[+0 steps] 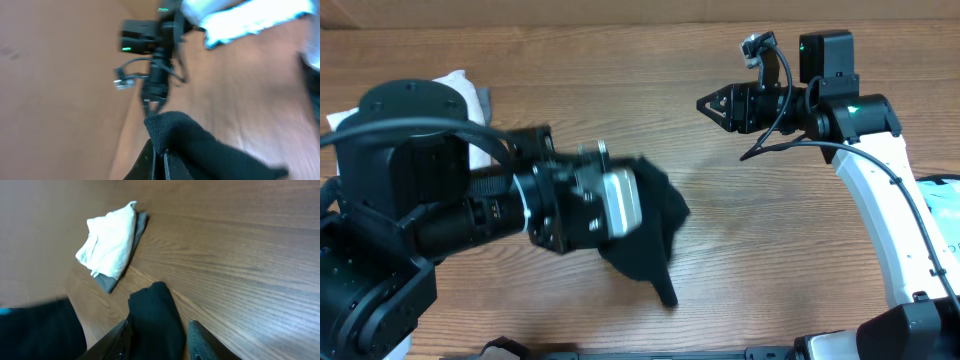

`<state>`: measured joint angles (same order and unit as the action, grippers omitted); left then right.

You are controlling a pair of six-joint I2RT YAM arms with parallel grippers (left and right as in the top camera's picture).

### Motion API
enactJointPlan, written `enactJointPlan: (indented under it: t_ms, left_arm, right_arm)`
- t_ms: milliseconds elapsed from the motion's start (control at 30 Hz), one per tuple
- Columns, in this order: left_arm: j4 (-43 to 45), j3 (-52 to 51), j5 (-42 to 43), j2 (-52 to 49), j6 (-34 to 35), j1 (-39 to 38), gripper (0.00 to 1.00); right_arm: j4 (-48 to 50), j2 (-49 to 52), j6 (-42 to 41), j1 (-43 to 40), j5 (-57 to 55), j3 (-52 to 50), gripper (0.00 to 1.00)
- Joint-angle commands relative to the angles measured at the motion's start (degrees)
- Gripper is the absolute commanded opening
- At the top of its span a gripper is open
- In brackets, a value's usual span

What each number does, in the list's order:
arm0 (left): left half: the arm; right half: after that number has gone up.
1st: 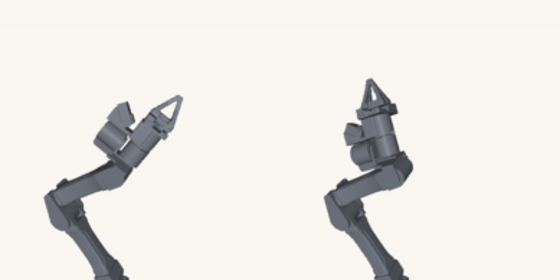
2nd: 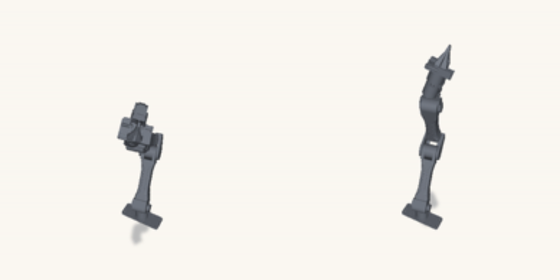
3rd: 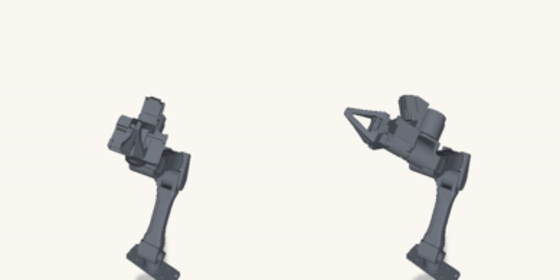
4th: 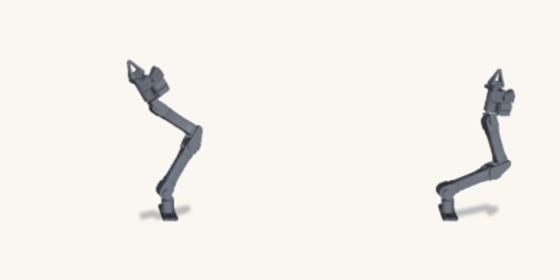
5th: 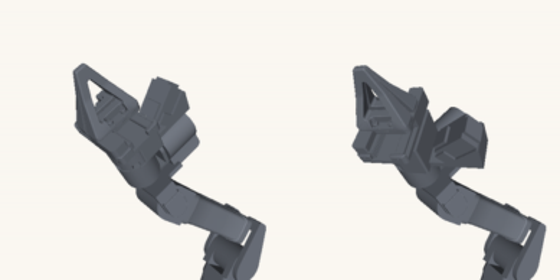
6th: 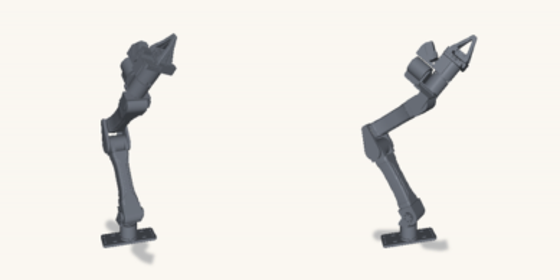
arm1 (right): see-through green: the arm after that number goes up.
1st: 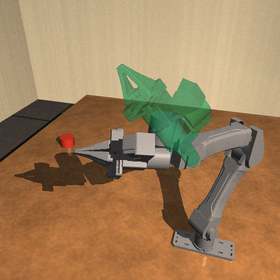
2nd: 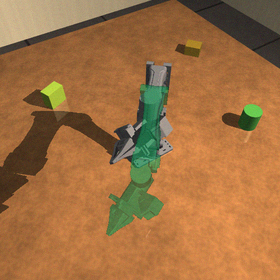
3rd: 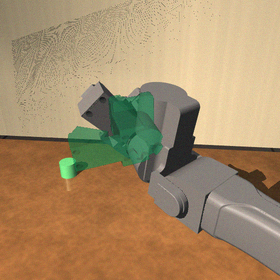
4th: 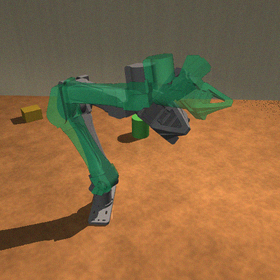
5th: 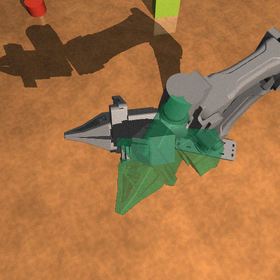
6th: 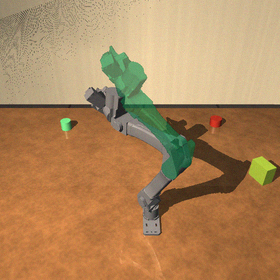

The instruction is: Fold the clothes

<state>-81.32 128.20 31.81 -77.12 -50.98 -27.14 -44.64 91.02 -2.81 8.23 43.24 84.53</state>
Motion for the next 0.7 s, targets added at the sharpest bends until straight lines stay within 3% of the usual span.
enactJointPlan:
  t_ms: [0,200,400,667]
  left_arm:
    - [-1.44,1.25,4.59,1.16,-8.7,0.11,0.04]
    - [-0.22,1.95,-1.77,1.16,-8.59,0.11,0.04]
    - [1.73,4.5,-4.26,1.16,-7.69,0.11,0.04]
    - [2.29,6.51,-7.87,1.16,-6.93,0.11,0.04]
  right_arm:
    - [-0.92,-1.01,2.58,-0.09,0.85,1.05,0.41]
    - [-7.39,-0.98,14.84,-0.09,10.58,1.05,0.47]
    - [-21.46,-0.98,32.92,-0.02,22.77,1.05,0.53]
    - [-33.31,-0.98,44.85,0.0,25.38,1.05,0.58]
